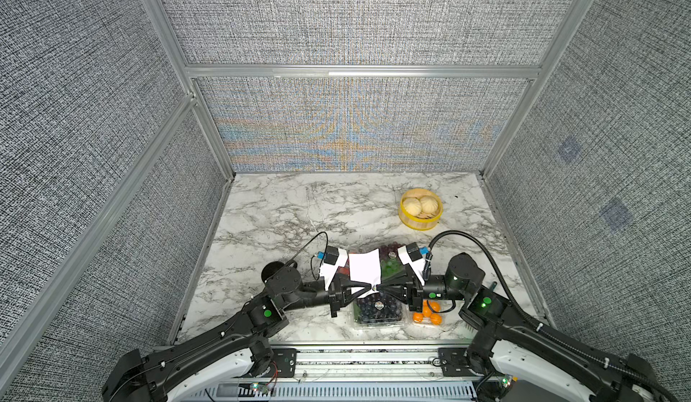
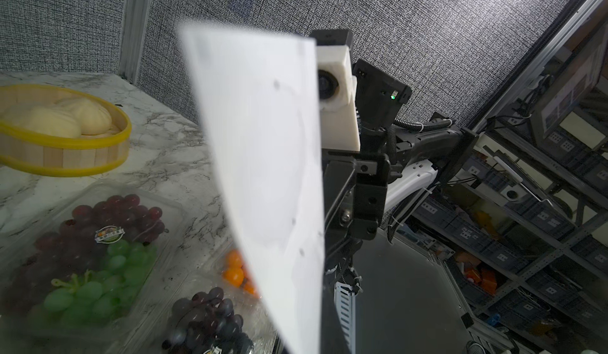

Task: Label fruit boxes
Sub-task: Pick up the label sticker from the center of the board, then adjust the label sticker.

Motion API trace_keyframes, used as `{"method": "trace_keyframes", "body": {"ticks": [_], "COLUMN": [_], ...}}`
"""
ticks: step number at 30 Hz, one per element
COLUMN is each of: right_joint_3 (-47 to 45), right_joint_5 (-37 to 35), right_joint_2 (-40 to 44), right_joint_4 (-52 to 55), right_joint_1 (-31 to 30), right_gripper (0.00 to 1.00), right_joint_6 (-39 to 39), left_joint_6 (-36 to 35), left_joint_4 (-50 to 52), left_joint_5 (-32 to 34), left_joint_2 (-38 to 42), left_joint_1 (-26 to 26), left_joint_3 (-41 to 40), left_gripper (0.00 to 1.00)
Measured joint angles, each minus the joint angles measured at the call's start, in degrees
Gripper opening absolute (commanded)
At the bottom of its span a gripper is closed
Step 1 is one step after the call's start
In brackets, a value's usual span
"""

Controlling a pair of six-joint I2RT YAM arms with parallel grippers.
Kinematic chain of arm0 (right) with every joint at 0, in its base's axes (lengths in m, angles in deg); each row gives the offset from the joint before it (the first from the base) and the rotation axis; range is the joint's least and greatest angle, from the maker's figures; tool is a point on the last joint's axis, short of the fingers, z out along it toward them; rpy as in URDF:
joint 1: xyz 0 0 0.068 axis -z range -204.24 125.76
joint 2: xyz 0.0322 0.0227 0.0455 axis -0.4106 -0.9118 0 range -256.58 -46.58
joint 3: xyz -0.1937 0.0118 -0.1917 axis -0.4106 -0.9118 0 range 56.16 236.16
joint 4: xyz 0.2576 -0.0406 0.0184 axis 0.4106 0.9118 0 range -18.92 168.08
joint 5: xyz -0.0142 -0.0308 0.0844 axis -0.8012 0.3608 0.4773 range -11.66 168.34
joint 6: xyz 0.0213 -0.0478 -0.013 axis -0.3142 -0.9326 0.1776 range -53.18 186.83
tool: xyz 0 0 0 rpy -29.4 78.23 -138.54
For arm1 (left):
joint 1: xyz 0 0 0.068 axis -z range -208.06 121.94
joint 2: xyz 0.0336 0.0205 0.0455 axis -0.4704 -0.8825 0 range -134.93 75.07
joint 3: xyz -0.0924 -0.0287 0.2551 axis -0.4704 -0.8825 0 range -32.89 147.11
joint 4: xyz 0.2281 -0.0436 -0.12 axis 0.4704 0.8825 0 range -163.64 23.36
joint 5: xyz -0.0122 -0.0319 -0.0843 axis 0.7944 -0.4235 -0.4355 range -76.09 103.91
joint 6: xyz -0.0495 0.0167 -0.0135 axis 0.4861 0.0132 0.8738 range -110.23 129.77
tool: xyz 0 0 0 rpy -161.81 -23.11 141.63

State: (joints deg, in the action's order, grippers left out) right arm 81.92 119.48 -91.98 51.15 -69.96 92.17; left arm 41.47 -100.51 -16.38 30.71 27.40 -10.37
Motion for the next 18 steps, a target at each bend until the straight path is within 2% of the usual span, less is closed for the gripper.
{"method": "trace_keyframes", "body": {"ticks": [1,4,5,14,16,18], "right_joint_3": [0.0,-0.5,-0.7,-0.8,-0.8,-0.8], "right_joint_5": [0.0,0.4,0.5,2.5,2.9,3.5], "right_joint_2": [0.0,0.7,1.0,1.1,0.5,-0.2], "right_joint_4": [0.0,-0.2,-0.2,-1.8,-2.5,-3.1], "right_joint_1": [0.0,0.2,0.2,0.7,0.7,0.7], "right_gripper": [0.00,0.00,0.00,0.00,0.00,0.00], "right_joint_6": [0.0,0.0,0.0,0.0,0.3,0.5], "left_joint_6": [0.0,-0.2,-0.3,-0.7,-1.0,-1.3], "left_joint_4": [0.0,0.0,0.0,1.2,1.2,1.2], "left_joint_5": [0.2,0.3,0.3,1.8,1.6,1.6], "left_joint_2": [0.0,0.3,0.6,3.9,3.6,3.4], "left_joint_1": [0.0,0.0,0.0,0.0,0.0,0.0], "left_joint_3": [0.0,-0.4,-0.7,-3.0,-3.0,-3.0], "left_gripper": [0.01,0.28,0.31,0.30,0.27,0.20]}}
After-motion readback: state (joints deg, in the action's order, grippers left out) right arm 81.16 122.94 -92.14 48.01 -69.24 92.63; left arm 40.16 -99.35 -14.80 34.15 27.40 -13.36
